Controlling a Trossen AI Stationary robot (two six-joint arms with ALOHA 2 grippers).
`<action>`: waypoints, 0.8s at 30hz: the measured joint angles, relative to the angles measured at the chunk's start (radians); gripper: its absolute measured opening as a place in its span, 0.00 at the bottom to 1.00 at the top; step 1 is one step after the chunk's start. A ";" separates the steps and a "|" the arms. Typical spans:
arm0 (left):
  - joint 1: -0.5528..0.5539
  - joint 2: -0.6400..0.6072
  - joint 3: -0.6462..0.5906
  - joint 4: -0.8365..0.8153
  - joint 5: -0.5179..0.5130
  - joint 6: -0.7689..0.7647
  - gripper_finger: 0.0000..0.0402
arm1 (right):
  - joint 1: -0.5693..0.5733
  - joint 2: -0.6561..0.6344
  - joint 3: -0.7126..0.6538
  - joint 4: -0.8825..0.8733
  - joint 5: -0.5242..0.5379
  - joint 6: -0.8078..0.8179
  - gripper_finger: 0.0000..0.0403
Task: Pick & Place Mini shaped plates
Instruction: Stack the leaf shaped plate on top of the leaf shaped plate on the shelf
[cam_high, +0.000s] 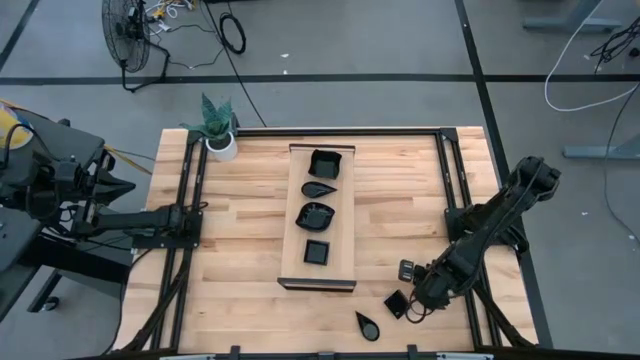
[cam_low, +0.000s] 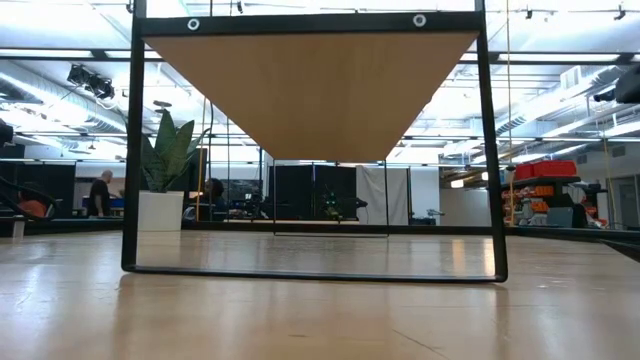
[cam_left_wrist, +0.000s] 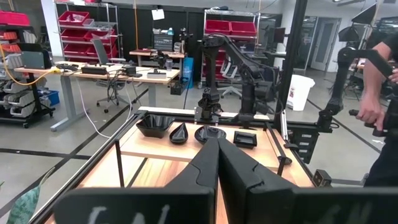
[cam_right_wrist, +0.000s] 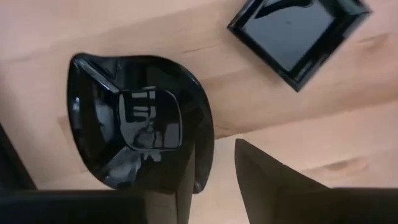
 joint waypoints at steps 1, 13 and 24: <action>0.000 0.000 0.000 0.000 0.000 0.000 0.04 | 0.000 0.014 0.000 0.004 0.000 -0.014 0.29; 0.000 0.000 0.000 0.000 0.000 0.000 0.04 | -0.028 0.140 0.000 0.029 0.001 -0.094 0.29; 0.000 0.000 0.000 0.000 0.000 0.000 0.04 | -0.051 0.188 0.000 0.002 -0.001 -0.127 0.24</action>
